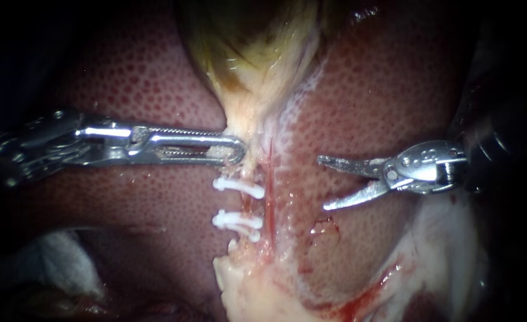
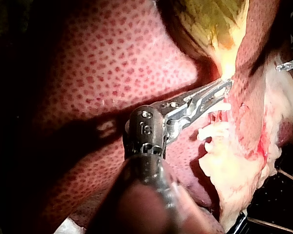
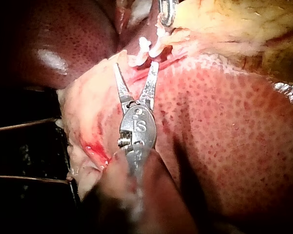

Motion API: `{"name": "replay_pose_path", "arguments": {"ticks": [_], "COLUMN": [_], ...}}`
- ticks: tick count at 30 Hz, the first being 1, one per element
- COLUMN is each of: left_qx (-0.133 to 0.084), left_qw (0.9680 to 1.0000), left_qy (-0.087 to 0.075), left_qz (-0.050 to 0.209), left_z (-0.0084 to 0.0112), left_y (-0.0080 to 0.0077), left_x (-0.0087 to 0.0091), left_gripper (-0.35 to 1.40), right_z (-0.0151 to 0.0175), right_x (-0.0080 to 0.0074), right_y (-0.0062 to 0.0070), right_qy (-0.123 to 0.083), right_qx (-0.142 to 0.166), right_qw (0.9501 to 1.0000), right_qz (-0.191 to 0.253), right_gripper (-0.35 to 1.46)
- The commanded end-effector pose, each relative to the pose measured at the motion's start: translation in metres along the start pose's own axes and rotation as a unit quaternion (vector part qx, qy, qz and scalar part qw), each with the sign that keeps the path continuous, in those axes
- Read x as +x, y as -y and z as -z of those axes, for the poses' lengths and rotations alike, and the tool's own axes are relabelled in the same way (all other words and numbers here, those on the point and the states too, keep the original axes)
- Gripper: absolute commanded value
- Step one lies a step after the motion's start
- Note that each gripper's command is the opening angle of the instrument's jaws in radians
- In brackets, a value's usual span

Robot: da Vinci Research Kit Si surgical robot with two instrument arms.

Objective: Go to the cutting position left tube

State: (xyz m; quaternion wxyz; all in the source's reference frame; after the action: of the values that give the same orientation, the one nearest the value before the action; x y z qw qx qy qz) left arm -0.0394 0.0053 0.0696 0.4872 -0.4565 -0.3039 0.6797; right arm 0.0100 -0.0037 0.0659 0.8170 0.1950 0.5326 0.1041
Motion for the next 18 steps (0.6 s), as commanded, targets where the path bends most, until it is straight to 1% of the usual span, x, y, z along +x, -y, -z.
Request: {"name": "replay_pose_path", "arguments": {"ticks": [1, 3, 5, 6, 8, 11, 12, 15, 18], "left_qx": [0.000, -0.001, -0.003, -0.006, -0.002, 0.003, 0.004, 0.008, 0.011], "left_qw": [1.0000, 1.0000, 1.0000, 1.0000, 1.0000, 0.9999, 0.9998, 0.9997, 0.9995], "left_qy": [0.000, 0.001, 0.002, 0.004, 0.001, -0.004, -0.009, -0.020, -0.028], "left_qz": [0.000, 0.000, 0.001, 0.002, 0.005, 0.012, 0.017, 0.012, 0.008], "left_z": [0.0000, 0.0003, 0.0010, 0.0016, 0.0030, 0.0055, 0.0065, 0.0087, 0.0102], "left_y": [0.0000, -0.0001, -0.0002, -0.0004, -0.0007, -0.0013, -0.0015, -0.0021, -0.0027], "left_x": [0.0000, 0.0000, 0.0004, 0.0008, 0.0017, 0.0036, 0.0043, 0.0057, 0.0066], "left_gripper": [-0.35, -0.35, -0.35, -0.35, -0.35, -0.35, -0.35, -0.35, -0.35], "right_z": [0.0000, 0.0000, 0.0000, -0.0001, -0.0001, -0.0001, -0.0001, -0.0001, -0.0002], "right_x": [0.0000, 0.0000, -0.0001, -0.0001, -0.0001, -0.0001, -0.0001, -0.0001, -0.0001], "right_y": [0.0000, 0.0001, 0.0001, 0.0001, 0.0001, 0.0001, 0.0001, 0.0001, 0.0001], "right_qy": [0.000, 0.000, 0.001, 0.000, 0.000, 0.000, 0.000, 0.000, 0.000], "right_qx": [0.000, -0.002, -0.002, 0.000, 0.000, 0.000, 0.000, 0.001, 0.001], "right_qw": [1.0000, 1.0000, 1.0000, 1.0000, 1.0000, 1.0000, 1.0000, 1.0000, 1.0000], "right_qz": [0.000, 0.000, 0.000, 0.000, 0.000, 0.000, 0.000, 0.000, 0.000], "right_gripper": [1.43, 1.43, 1.43, 1.43, 1.43, 1.43, 1.43, 1.43, 1.43]}}
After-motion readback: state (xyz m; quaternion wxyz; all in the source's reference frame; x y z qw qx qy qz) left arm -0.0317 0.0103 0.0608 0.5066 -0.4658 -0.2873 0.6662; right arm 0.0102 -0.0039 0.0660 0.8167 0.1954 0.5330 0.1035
